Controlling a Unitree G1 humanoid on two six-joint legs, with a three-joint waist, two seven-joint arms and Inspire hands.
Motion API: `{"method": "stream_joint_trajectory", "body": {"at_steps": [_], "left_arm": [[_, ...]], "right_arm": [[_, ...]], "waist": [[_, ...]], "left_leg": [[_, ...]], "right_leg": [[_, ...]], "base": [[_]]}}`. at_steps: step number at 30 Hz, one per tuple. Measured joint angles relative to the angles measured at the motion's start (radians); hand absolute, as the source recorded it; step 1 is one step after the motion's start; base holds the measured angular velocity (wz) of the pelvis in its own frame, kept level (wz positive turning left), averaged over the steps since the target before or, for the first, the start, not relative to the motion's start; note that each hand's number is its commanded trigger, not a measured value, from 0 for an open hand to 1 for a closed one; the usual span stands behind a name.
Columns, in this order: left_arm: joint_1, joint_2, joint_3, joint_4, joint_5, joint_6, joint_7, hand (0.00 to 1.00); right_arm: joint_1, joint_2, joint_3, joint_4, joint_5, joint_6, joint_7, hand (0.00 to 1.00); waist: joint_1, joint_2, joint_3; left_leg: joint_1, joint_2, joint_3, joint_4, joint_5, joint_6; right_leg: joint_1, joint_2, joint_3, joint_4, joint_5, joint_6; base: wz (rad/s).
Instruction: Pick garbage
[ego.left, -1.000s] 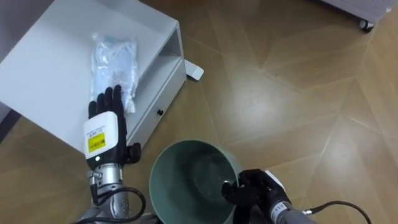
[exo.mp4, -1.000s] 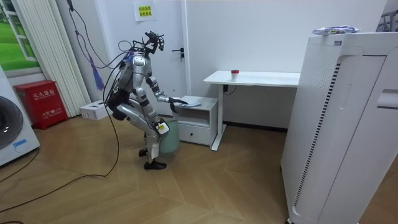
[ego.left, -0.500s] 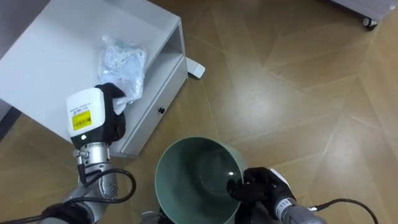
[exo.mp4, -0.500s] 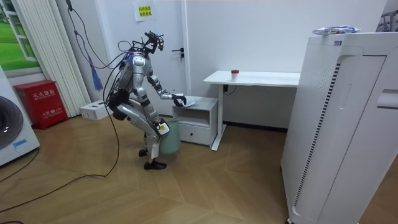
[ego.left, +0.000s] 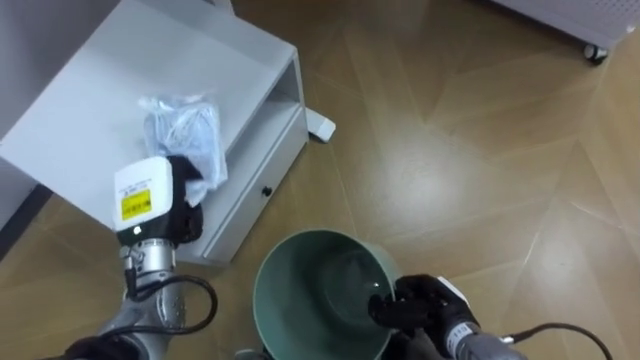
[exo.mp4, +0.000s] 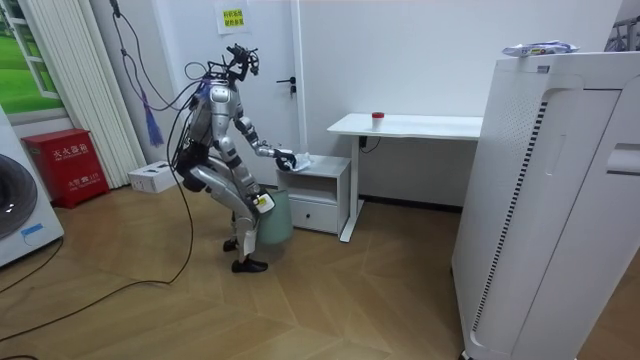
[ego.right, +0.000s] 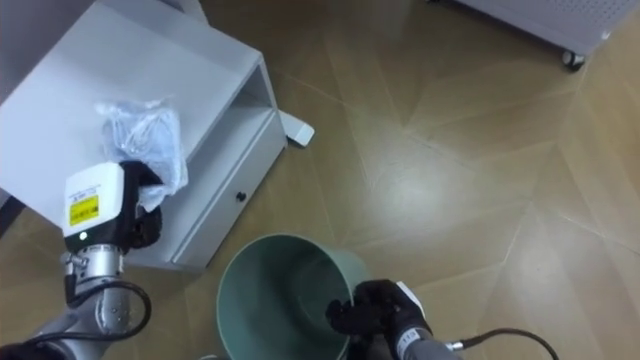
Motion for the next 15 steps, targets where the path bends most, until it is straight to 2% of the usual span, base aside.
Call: {"method": "stream_joint_trajectory", "body": {"at_steps": [3, 5, 6, 8, 12, 14, 15], "left_arm": [[0.01, -0.01, 0.014, -0.007, -0.008, -0.005, 0.014, 1.0], [0.022, -0.02, 0.02, -0.01, -0.014, -0.019, 0.014, 1.0], [0.036, -0.025, 0.019, -0.015, -0.029, -0.039, 0.014, 1.0], [0.069, -0.042, 0.019, -0.035, -0.05, -0.062, 0.013, 1.0], [0.183, -0.085, 0.003, -0.14, -0.07, -0.118, 0.01, 1.0], [0.228, -0.092, -0.024, -0.174, -0.071, -0.141, -0.005, 1.0], [0.257, -0.092, -0.043, -0.201, -0.071, -0.15, -0.016, 1.0]], "right_arm": [[0.002, -0.005, -0.003, -0.006, -0.005, -0.006, -0.011, 1.0], [0.009, -0.005, -0.004, -0.016, -0.013, -0.015, -0.021, 1.0], [0.02, -0.006, -0.008, -0.031, -0.034, -0.023, -0.028, 1.0], [0.046, -0.005, -0.016, -0.058, -0.049, -0.044, -0.037, 1.0], [0.11, -0.008, -0.024, -0.11, -0.086, -0.078, -0.071, 1.0], [0.139, -0.008, -0.022, -0.138, -0.094, -0.09, -0.086, 1.0], [0.161, -0.008, -0.023, -0.162, -0.118, -0.095, -0.096, 1.0]], "waist": [[-0.001, 0.0, 0.0], [-0.006, 0.0, -0.0002], [-0.01, 0.0, -0.0002], [-0.02, -0.002, -0.001], [-0.015, -0.006, -0.0043], [-0.017, -0.007, -0.0101], [-0.016, -0.009, -0.0201]], "left_leg": [[0.008, -0.001, 0.0, -0.007, 0.003, 0.001], [0.021, -0.004, 0.0, -0.014, 0.005, 0.004], [0.032, -0.004, 0.0, -0.021, 0.006, 0.005], [0.057, -0.005, 0.002, -0.048, 0.014, 0.008], [0.134, -0.001, 0.019, -0.114, 0.023, 0.008], [0.16, -0.001, 0.024, -0.135, 0.024, 0.008], [0.168, -0.001, 0.026, -0.144, 0.024, 0.008]], "right_leg": [[0.008, 0.001, 0.0, -0.008, 0.001, 0.001], [0.019, -0.002, -0.001, -0.011, 0.001, 0.001], [0.032, -0.002, -0.004, -0.018, 0.0, 0.002], [0.058, -0.003, -0.008, -0.041, 0.003, 0.006], [0.125, 0.012, 0.003, -0.101, 0.012, 0.017], [0.146, 0.015, 0.006, -0.119, 0.015, 0.02], [0.152, 0.016, 0.006, -0.126, 0.015, 0.02]], "base": [[0.0], [0.0], [0.04], [0.07], [-0.1], [-0.11], [-0.05]]}}
